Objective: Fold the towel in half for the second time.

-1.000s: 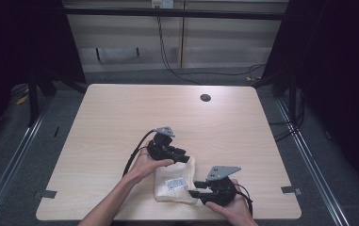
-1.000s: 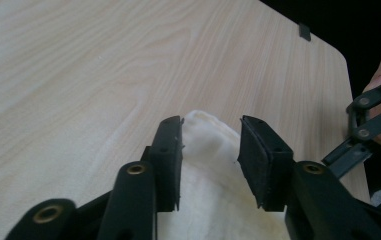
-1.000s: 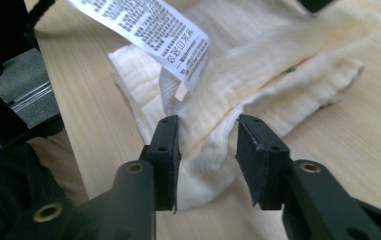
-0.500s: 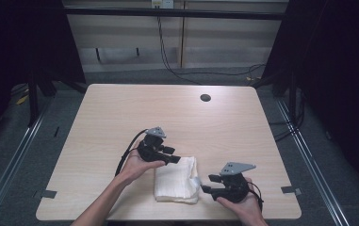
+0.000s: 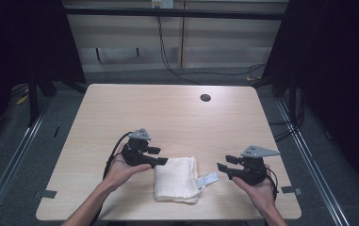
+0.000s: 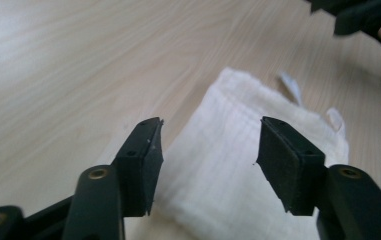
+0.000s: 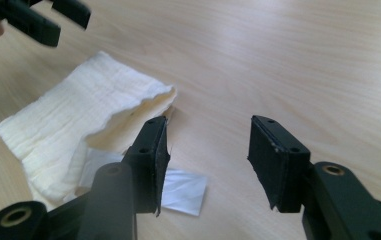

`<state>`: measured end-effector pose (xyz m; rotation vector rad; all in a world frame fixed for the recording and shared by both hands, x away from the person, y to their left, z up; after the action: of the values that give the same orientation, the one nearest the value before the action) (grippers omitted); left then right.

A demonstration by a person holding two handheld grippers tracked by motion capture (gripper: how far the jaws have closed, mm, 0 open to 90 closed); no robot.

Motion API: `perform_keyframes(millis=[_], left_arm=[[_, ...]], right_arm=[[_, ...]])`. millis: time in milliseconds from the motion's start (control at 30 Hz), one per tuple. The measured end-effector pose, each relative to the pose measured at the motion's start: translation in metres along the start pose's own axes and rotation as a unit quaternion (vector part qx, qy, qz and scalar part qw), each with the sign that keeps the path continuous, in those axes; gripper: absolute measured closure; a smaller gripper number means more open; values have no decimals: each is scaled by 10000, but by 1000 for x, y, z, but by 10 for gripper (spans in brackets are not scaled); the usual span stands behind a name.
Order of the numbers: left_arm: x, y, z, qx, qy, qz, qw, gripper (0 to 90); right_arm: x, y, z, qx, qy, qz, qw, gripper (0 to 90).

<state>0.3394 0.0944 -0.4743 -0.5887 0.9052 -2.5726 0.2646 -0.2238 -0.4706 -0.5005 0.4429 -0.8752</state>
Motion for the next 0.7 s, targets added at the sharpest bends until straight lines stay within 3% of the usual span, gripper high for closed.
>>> perform_keyframes(millis=[233,300,367,500,600,633,700], left_arm=[[-4,-29,-12,242,-124,102,9996,427],[-4,-38,-18,206,-167,202,9994,424],[-2,-44,-26,92,-192,170,9996,425],[9,-56,-39,60,-67,227,9997,419],[11,-68,-50,117,20,503,9987,414],[9,-75,-55,286,-104,700,9971,430],[7,-82,-63,410,-278,730,9961,441]], right_arm=[[9,-17,19,309,-1,60,9995,505],[12,-23,21,405,-9,55,9992,495],[14,-27,21,459,46,76,9989,475],[16,-32,12,460,77,64,9989,455],[16,-32,4,371,81,23,9993,454],[16,-34,0,366,63,-9,9993,488],[14,-39,-5,464,21,-22,9989,514]])
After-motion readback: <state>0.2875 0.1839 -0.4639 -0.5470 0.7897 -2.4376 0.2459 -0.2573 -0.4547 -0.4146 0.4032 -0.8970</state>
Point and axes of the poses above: each handheld gripper's, and its own axes: y roughly forward along the jaws, z roughly out of its top, x roughly to its right, the point moved 4 cm from there along y, roughly forward along the jaws, and after that the axes turned 1 degree about -x, right-handed, at the moved point
